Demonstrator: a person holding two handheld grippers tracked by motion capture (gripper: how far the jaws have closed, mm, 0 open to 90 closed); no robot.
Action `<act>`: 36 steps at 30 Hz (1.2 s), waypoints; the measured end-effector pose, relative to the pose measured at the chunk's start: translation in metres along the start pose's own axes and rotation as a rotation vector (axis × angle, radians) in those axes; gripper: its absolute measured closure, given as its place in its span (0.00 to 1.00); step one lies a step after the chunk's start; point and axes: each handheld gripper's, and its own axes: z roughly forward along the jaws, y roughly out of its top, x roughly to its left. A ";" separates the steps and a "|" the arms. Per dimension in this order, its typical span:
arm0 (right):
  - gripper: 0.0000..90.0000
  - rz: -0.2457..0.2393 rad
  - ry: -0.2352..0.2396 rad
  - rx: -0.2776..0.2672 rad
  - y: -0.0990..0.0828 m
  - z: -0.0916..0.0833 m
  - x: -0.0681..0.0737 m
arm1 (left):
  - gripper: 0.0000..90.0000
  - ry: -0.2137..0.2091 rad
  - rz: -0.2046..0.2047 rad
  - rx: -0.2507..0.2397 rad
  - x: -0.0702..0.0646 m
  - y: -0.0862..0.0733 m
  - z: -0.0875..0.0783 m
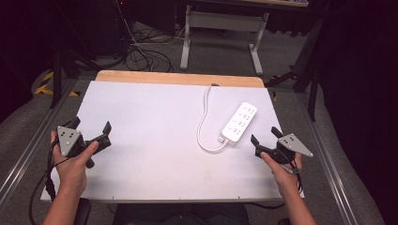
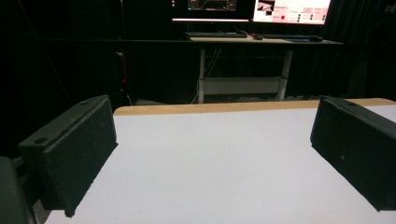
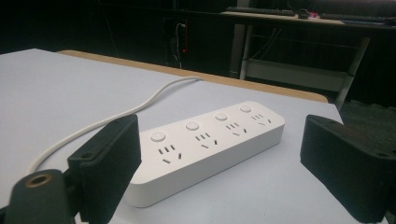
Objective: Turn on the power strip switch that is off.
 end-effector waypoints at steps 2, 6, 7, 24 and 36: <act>0.14 -0.002 0.001 0.002 0.000 0.000 0.000 | 0.01 -0.001 0.002 0.002 0.000 0.000 0.000; 0.14 -0.005 -0.002 0.000 0.001 0.000 0.001 | 0.01 0.001 0.000 -0.001 0.001 0.000 -0.001; 0.14 -0.007 0.002 0.002 0.000 0.000 0.001 | 0.01 0.003 0.002 0.000 0.001 0.000 -0.001; 0.48 -0.017 0.011 -0.002 0.002 -0.002 -0.001 | 0.02 -0.005 0.002 0.001 0.000 0.000 -0.001; 0.66 -0.012 0.033 -0.003 0.004 -0.005 0.000 | 0.02 -0.001 -0.004 0.001 0.001 0.000 -0.001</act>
